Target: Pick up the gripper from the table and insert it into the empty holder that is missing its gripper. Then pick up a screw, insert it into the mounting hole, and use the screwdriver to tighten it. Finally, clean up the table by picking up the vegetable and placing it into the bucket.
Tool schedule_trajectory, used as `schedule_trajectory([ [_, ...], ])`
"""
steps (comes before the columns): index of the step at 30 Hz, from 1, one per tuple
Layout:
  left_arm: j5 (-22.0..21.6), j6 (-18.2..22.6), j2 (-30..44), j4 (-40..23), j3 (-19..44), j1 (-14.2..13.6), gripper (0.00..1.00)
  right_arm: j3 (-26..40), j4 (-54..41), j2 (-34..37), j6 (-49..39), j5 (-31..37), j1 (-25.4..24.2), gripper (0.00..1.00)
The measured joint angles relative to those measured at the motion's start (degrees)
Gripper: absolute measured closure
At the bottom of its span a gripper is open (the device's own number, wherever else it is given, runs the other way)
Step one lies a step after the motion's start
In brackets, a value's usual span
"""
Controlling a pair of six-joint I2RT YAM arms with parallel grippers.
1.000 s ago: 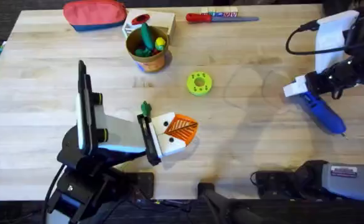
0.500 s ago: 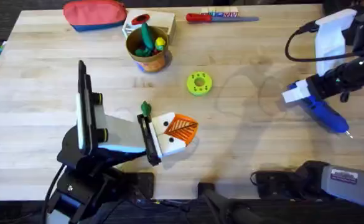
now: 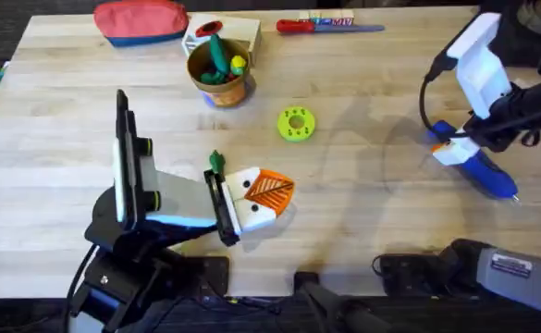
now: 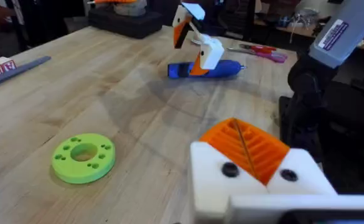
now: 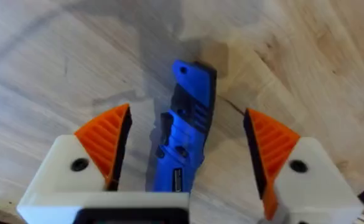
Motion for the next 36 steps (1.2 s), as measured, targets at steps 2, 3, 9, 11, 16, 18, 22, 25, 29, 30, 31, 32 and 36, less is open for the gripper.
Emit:
schedule_trajectory([
  [2,0.0,0.0,0.0,0.0,0.0,0.0,0.987,0.0,0.01,1.02,-1.63,0.04,-0.36,0.01],
  [3,0.0,0.01,0.0,0.0,0.0,0.0,0.987,0.0,0.03,1.66,-2.16,0.06,-0.71,0.01],
  [9,0.0,0.0,0.0,0.0,0.0,0.0,0.987,0.0,2.8,5.07,-1.03,0.23,-1.79,0.01],
  [11,0.0,0.0,0.0,0.0,0.0,0.0,0.987,0.0,3.13,6.18,-0.25,0.21,-2.02,0.009],
  [16,0.0,0.0,-0.01,0.0,0.0,0.0,0.987,0.0,3.11,9.33,1.89,0.21,-3.13,0.052],
  [18,0.0,0.02,0.0,0.0,0.0,0.0,0.987,0.04,3.11,10.2,2.54,0.08,-3.48,0.105],
  [22,0.0,0.0,0.0,0.0,0.0,0.02,0.987,0.15,3.21,10.49,2.99,-0.23,-3.51,0.219],
  [25,0.0,0.0,-0.02,0.0,0.0,0.0,0.987,0.17,3.63,10.84,3.33,-0.25,-3.55,0.383],
  [29,0.0,0.0,-0.02,0.0,0.0,0.0,0.987,0.17,3.93,11.1,3.55,-0.18,-3.55,0.618],
  [30,0.0,0.0,-0.01,0.0,0.0,0.0,0.987,0.17,4.07,11.1,3.53,-0.17,-3.53,0.665],
  [31,0.0,0.0,0.0,0.0,0.0,0.0,0.987,0.17,4.16,11.1,3.53,-0.14,-3.55,0.721],
  [32,0.0,0.0,-0.02,0.0,0.0,0.0,0.987,0.17,4.22,11.1,3.38,-0.03,-3.55,0.801],
  [36,0.0,0.02,0.0,0.0,0.0,0.0,0.987,0.17,4.11,11.1,3.83,-0.05,-3.59,0.988],
])
